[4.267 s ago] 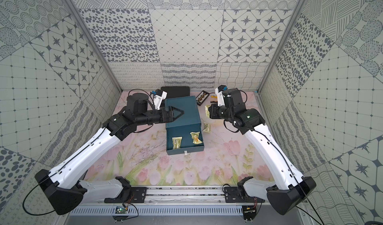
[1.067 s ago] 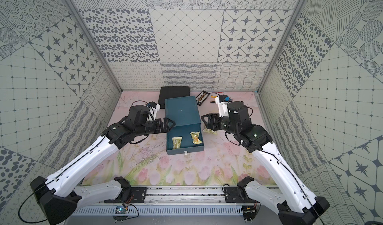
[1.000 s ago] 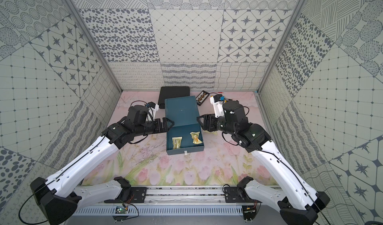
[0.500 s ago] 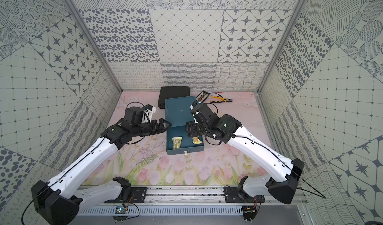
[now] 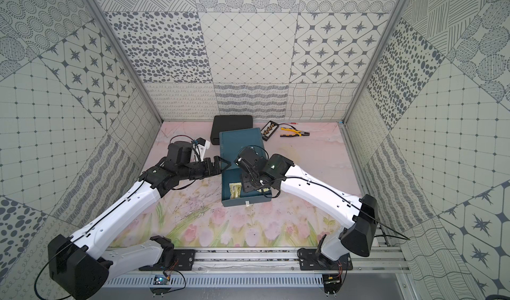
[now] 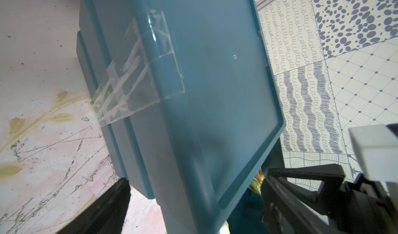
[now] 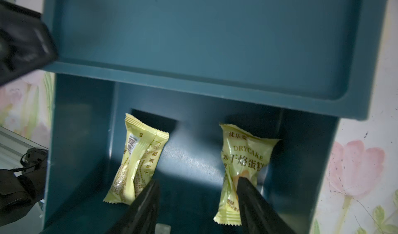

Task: Take the cookies out of the drawer
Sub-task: Pick up the cookie from the drawer.

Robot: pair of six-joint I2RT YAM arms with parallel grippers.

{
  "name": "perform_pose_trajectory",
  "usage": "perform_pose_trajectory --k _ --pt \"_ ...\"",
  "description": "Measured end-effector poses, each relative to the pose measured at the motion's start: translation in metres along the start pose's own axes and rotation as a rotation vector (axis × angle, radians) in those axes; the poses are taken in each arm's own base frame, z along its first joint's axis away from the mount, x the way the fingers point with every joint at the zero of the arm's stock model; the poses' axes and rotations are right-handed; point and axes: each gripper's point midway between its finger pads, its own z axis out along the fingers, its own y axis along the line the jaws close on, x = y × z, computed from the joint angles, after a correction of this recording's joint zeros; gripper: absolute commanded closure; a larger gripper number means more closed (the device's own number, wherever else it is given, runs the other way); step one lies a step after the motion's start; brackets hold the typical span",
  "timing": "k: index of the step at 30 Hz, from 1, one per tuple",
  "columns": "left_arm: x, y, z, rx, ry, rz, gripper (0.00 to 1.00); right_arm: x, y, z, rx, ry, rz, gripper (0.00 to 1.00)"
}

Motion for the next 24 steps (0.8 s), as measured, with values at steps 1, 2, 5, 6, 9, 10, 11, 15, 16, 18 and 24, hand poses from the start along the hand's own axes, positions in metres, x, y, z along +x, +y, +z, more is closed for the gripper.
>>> perform_pose_trajectory --k 1,2,5,6,9,10,11,15,16,18,24 --pt "0.000 -0.001 0.000 0.006 -0.001 0.001 0.01 0.001 -0.001 0.000 0.011 0.000 0.002 0.38" --pt "-0.001 -0.002 0.000 0.011 -0.001 0.003 0.01 0.002 -0.002 0.000 0.019 -0.001 0.006 0.38" --pt "-0.001 -0.004 0.000 0.021 -0.002 0.006 0.01 0.001 -0.008 0.000 0.053 -0.011 0.024 0.39" --pt "-0.001 -0.004 0.000 0.022 -0.002 0.006 0.01 0.002 -0.010 0.000 0.067 -0.012 0.031 0.39" --pt "-0.001 -0.005 0.000 0.025 -0.002 0.007 0.01 0.004 -0.017 0.002 0.105 -0.007 0.043 0.39" --pt "-0.001 -0.005 -0.001 0.027 -0.001 0.007 0.01 0.005 -0.018 0.004 0.116 -0.004 0.048 0.39" --pt "-0.001 -0.006 -0.001 0.028 -0.001 0.008 0.01 0.006 -0.018 0.006 0.119 0.000 0.048 0.39" --pt "-0.003 -0.008 -0.002 0.034 -0.005 0.013 0.01 0.016 -0.020 0.022 0.135 0.030 0.045 0.41" --pt "-0.004 -0.009 -0.002 0.036 -0.005 0.014 0.01 0.018 -0.019 0.026 0.131 0.034 0.045 0.43" --pt "-0.005 -0.010 -0.002 0.038 -0.007 0.016 0.01 0.019 -0.016 0.031 0.120 0.035 0.046 0.49" --pt "-0.007 -0.012 0.000 0.043 -0.002 0.015 0.01 0.015 -0.007 0.040 0.075 0.009 0.043 0.72"
